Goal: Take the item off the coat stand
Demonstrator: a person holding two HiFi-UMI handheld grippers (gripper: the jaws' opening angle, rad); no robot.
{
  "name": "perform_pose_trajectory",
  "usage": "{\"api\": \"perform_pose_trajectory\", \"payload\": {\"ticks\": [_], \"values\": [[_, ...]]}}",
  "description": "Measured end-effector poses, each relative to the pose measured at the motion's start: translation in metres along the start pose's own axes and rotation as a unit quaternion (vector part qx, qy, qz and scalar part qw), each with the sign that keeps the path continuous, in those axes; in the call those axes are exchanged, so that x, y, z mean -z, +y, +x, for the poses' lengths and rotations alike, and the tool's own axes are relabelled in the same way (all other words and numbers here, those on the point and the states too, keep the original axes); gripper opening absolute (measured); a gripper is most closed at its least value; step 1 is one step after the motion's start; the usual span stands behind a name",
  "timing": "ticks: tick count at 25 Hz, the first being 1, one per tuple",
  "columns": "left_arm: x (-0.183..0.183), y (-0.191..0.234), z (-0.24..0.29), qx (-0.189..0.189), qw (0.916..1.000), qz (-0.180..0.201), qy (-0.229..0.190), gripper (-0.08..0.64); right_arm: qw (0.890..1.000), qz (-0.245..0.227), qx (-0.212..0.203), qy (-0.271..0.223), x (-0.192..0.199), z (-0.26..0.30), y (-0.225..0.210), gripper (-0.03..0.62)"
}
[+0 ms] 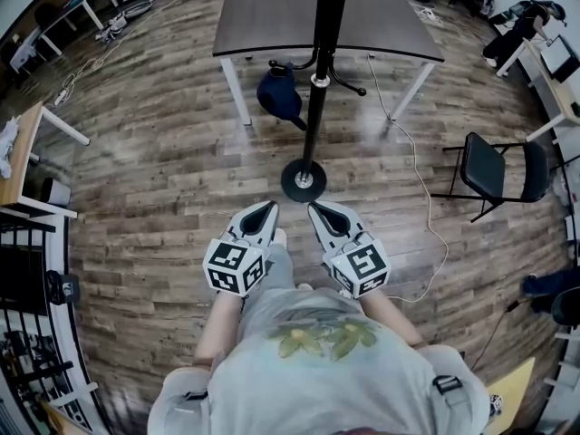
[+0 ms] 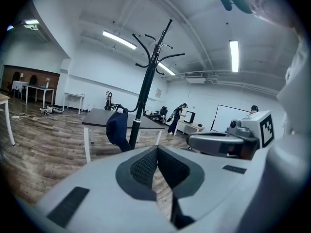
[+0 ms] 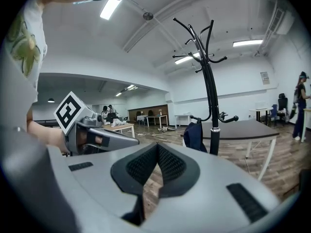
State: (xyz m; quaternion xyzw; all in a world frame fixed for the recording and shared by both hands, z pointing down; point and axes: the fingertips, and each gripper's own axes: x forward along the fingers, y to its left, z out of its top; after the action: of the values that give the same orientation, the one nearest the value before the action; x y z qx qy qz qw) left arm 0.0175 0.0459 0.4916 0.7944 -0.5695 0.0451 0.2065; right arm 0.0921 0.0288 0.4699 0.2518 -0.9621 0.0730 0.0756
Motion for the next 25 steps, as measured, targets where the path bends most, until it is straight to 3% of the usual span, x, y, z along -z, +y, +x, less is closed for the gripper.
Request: {"api": "perform_pose_trajectory", "payload": {"ticks": [25], "values": [[-0.058, 0.09, 0.071, 0.025, 0.9997, 0.006, 0.001, 0.015, 0.999, -0.001, 0.035, -0.008, -0.035, 0.092, -0.06, 0.006]]}}
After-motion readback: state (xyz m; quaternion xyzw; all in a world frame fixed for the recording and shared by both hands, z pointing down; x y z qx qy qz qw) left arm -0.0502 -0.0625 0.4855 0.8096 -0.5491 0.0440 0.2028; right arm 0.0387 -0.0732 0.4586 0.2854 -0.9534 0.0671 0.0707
